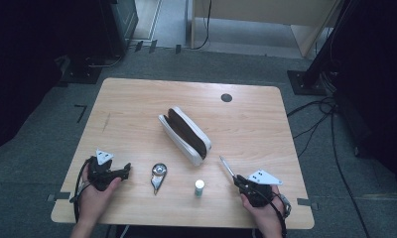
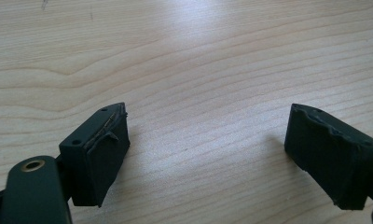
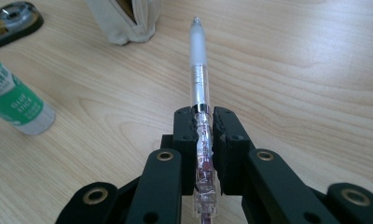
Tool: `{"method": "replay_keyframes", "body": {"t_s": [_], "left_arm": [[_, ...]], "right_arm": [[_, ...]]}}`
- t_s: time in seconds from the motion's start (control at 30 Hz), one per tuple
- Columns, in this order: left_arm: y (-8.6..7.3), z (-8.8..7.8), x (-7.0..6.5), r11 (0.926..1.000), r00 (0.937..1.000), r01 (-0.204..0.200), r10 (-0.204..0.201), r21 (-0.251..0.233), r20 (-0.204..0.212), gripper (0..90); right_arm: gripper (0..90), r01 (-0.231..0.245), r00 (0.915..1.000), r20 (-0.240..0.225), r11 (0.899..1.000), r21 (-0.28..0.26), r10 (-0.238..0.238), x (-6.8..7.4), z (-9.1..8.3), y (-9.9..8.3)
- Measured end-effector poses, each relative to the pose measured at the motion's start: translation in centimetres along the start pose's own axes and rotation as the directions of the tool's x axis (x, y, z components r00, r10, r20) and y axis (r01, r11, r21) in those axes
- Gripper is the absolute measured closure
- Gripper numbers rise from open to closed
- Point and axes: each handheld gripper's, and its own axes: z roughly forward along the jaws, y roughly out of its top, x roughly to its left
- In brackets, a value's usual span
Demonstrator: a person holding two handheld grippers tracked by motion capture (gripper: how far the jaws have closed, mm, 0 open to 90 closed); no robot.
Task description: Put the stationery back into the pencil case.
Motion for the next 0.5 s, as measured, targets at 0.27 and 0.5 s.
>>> {"method": "replay_keyframes", "body": {"t_s": [0.27, 0.5], "left_arm": [[0.0, 0.0, 0.0, 1.0, 1.0, 0.0, 0.0, 0.0, 0.0, 13.9], [0.0, 0.0, 0.0, 1.0, 1.0, 0.0, 0.0, 0.0, 0.0, 13.8]], "right_arm": [[80.3, 0.004, 1.0, -0.006, 0.999, -0.035, -0.004, 0.1, -0.9, 1.5], [80.3, 0.021, 0.9996, -0.02, 0.999, -0.05, -0.022, 0.5, -1.4, 3.4]]}}
